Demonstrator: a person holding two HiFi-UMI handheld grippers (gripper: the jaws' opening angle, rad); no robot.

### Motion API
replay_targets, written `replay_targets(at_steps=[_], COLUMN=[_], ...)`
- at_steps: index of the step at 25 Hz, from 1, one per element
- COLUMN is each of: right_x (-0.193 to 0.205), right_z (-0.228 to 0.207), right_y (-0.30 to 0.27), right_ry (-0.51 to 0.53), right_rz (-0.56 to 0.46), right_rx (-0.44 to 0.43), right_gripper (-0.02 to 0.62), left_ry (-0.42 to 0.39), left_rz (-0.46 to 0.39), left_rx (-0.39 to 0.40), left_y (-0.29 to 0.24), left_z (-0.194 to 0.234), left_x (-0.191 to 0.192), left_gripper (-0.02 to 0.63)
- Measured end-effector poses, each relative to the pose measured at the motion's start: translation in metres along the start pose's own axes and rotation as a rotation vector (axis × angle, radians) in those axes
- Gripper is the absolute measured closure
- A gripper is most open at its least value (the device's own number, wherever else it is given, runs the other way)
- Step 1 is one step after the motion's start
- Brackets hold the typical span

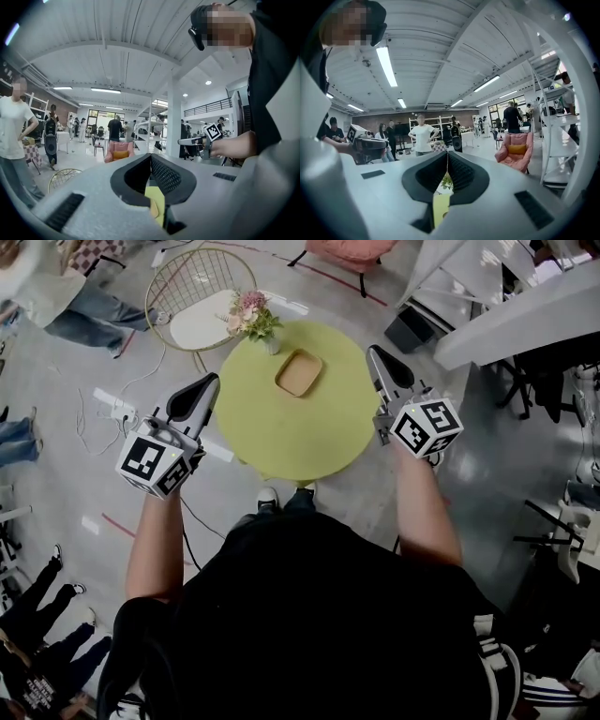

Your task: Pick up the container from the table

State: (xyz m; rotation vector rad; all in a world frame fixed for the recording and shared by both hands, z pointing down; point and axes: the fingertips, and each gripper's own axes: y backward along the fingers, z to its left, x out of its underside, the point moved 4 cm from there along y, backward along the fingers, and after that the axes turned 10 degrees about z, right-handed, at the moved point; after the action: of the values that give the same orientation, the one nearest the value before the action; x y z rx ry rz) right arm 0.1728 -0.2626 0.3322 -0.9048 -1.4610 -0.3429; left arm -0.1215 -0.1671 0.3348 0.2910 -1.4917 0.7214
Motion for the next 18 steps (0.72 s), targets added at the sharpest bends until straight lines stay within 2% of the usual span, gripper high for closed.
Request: replay_targets(at_steps=[8,18], right_x=[0.006,0.038], right_z=[-0.006,-0.007], right_y=[-0.020,-0.057], right_ry=[0.040,0.043], right_rz=[0.034,0.103], right_rx=[-0.009,-0.041], right_gripper=[0.584,0.584], left_ry=[0.005,0.026], left_rz=[0.003,0.031], left_rx=[-0.016,-0.027], left_y=[-0.016,-0.024], left_z=[0.006,0.016], left_x=[0.004,0.021], left_gripper=[0.591,0.591])
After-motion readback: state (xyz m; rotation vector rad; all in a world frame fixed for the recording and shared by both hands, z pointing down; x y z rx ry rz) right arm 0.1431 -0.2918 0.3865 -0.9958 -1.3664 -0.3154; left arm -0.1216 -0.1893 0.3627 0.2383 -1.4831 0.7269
